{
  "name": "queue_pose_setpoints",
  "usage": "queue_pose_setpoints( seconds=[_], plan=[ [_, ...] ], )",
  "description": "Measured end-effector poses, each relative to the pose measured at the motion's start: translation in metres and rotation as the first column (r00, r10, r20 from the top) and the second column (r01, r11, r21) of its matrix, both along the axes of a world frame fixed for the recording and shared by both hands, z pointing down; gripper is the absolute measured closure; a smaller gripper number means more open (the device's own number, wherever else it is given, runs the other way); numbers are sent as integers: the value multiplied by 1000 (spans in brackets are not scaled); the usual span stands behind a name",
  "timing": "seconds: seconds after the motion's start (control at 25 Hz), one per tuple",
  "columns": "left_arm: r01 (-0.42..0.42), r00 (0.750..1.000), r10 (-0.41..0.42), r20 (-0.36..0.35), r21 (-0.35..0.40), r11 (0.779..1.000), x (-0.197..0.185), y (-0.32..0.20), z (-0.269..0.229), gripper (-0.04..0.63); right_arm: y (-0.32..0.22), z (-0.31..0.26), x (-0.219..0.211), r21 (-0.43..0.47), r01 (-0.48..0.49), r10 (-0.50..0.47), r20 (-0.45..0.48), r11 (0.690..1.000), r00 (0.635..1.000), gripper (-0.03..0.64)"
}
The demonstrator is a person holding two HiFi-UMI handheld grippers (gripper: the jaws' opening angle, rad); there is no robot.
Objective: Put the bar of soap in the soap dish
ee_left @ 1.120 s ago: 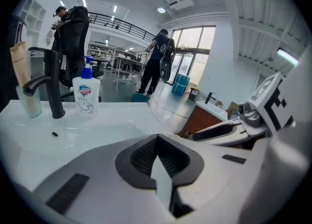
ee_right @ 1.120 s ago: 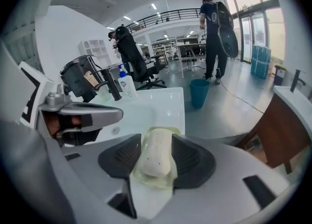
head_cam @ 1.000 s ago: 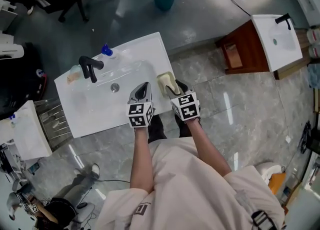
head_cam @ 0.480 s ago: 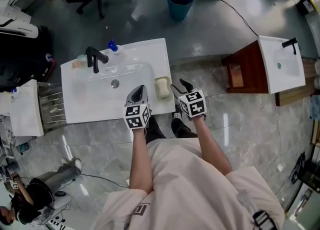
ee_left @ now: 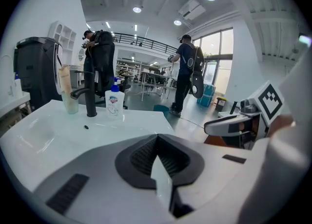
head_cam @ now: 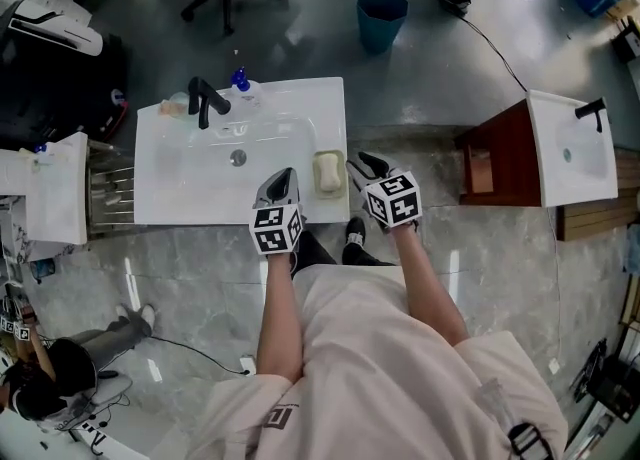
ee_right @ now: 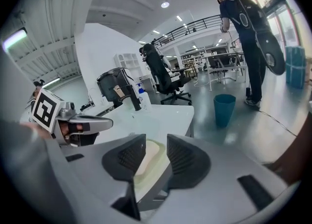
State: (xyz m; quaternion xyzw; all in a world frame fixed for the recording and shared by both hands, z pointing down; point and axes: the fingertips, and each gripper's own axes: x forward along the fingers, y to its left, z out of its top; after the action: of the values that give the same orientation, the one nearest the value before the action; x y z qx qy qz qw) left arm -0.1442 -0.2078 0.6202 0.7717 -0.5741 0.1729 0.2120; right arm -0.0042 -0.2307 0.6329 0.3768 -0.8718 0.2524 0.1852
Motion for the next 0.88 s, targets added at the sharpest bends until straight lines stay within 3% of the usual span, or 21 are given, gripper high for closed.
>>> queue_pose_setpoints(
  seconds=[0.36, 0.88],
  plan=[
    [22, 1000, -22, -1, 17, 1000, -4, 5, -2, 590, -3, -11, -7, 49, 41, -40, -12, 998, 999, 593],
    [38, 999, -37, -11, 27, 999, -4, 11, 0, 589, -1, -11, -7, 38, 62, -63, 20, 997, 998, 612]
  ],
)
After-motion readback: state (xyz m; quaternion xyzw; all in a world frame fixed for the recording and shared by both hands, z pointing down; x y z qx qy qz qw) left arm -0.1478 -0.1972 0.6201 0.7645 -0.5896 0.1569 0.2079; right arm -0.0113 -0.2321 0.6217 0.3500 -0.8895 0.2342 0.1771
